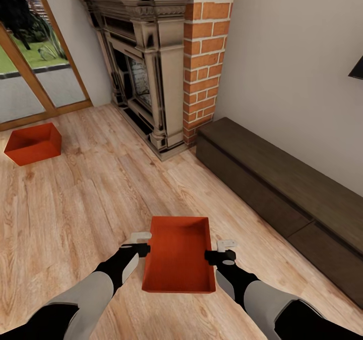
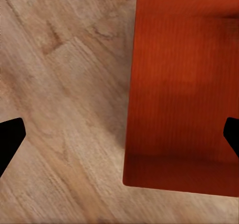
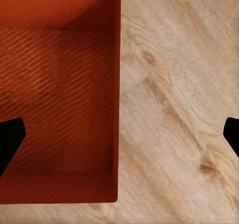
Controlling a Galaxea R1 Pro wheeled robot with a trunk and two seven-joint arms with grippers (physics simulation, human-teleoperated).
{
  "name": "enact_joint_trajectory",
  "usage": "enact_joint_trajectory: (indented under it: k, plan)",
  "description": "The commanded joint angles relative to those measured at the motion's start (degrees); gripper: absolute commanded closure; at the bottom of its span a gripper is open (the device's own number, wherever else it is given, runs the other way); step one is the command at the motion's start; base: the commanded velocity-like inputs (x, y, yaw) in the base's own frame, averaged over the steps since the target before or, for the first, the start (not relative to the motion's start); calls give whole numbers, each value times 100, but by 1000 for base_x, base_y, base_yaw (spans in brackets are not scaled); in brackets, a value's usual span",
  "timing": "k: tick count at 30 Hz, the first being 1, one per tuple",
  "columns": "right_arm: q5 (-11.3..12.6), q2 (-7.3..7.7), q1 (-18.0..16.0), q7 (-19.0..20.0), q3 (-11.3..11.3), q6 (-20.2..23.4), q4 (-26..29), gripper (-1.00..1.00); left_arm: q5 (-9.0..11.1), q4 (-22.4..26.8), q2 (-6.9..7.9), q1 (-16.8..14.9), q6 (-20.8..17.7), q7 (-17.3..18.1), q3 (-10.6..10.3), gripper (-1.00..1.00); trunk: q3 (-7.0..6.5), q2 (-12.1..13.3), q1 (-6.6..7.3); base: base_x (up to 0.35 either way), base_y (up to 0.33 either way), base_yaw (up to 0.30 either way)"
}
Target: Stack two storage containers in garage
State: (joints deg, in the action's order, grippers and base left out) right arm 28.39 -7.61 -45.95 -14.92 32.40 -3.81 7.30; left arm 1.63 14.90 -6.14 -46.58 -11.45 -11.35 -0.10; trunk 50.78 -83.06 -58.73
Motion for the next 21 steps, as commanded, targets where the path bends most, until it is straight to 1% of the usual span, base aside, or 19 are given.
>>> enact_joint_trajectory:
  k: [1, 17, 21]
  plan:
    - [61, 1, -3, -19, 48, -23, -3, -100, 19, 16, -1, 0, -32, -20, -2, -100, 4, -2, 0, 0, 0, 0]
    - [61, 24, -2, -11, 48, -41, 0, -100, 28, 56, -15, 0, -31, 14, 16, -100, 4, -2, 0, 0, 0, 0]
    - [76, 31, -5, -5, 48, -41, 0, -100, 30, 57, -35, 0, -28, 9, 18, -100, 75, -162, -88, 0, 0, 0]
